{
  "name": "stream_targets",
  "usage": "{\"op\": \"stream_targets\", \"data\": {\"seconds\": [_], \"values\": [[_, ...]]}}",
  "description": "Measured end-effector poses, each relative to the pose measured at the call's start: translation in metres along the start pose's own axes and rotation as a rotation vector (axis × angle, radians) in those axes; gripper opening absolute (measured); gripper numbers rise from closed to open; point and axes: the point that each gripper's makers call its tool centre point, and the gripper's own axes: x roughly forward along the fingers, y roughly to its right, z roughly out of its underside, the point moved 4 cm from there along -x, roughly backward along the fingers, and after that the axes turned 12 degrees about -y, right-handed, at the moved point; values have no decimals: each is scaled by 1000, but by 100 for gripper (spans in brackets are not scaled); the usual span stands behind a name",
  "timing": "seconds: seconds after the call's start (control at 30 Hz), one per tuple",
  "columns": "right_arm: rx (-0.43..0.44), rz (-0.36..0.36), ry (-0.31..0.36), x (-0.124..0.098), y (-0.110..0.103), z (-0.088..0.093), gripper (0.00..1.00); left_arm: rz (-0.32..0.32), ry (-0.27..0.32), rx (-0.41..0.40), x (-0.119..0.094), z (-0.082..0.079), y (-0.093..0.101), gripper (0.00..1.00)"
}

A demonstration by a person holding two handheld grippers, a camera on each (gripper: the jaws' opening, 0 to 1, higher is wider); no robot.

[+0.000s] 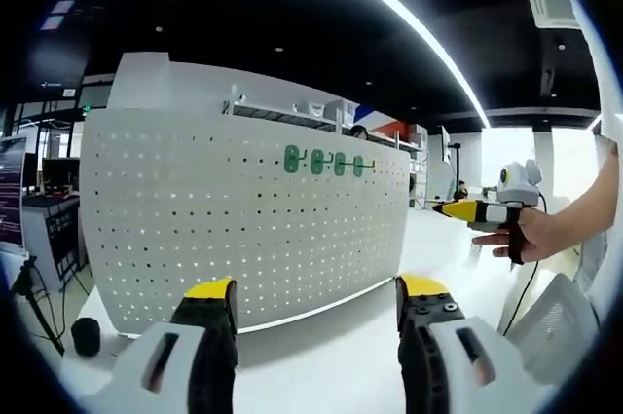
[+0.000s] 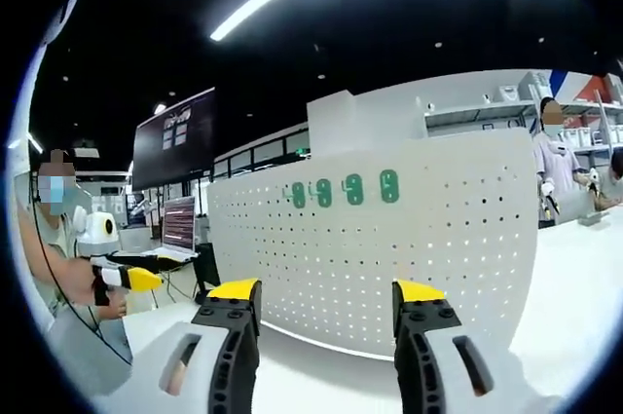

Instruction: Insert the hook assembly into the mounting plate slot until the hook locks in place.

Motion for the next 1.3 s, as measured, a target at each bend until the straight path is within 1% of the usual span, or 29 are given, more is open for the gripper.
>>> {"op": "stream_targets", "data": {"seconds": [0.4,0.83,0.9,0.93,1.07,1.3], "values": [[24,5,-4,-15,-7,12,53,-14,6,13,-10,1,-1,70],[33,3,-11,-27,-11,18,54,-20,-7,16,-24,9,-5,73],[40,5,-11,-29,-10,21,54,-24,2,14,-27,9,-6,75],[39,6,-12,-31,-11,21,54,-28,-6,17,-28,11,-6,75],[42,9,-20,-37,-10,26,54,-32,-6,12,-33,15,-8,76],[45,15,-30,-45,-11,32,54,-47,-14,28,-39,19,-9,78]]}}
